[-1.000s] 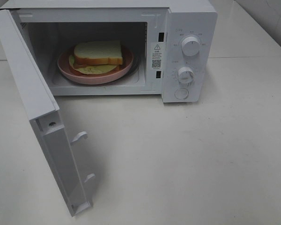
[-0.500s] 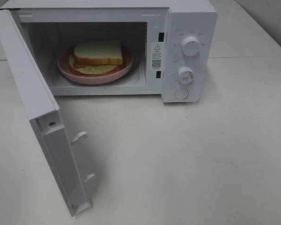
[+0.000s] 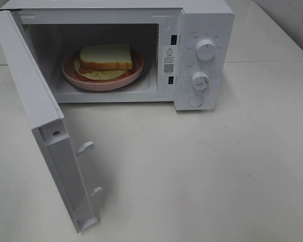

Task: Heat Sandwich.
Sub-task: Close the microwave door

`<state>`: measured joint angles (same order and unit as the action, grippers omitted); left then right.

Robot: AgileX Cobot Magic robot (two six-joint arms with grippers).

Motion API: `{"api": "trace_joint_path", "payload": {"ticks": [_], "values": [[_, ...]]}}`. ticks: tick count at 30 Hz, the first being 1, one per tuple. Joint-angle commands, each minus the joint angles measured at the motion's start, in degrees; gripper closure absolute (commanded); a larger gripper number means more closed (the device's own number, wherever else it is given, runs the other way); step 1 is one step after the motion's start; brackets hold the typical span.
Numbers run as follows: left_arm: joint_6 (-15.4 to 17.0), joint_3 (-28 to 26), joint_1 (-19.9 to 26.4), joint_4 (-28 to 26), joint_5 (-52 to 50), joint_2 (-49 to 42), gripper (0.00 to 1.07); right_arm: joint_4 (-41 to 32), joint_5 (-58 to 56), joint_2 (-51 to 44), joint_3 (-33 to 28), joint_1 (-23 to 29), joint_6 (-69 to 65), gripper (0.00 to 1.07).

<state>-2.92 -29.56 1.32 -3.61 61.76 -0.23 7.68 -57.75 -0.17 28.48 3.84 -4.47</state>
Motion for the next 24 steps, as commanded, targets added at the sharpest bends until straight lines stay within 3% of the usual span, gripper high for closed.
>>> {"api": "trace_joint_path", "payload": {"ticks": [1,24], "values": [[0.17,0.00,0.17,0.11,-0.57,-0.46,0.07,-0.17,0.69,-1.49,0.00,-0.34,0.57,0.31],[0.17,0.00,0.17,0.11,-0.57,-0.46,0.07,-0.17,0.69,-1.49,0.00,-0.34,0.57,0.31]]}}
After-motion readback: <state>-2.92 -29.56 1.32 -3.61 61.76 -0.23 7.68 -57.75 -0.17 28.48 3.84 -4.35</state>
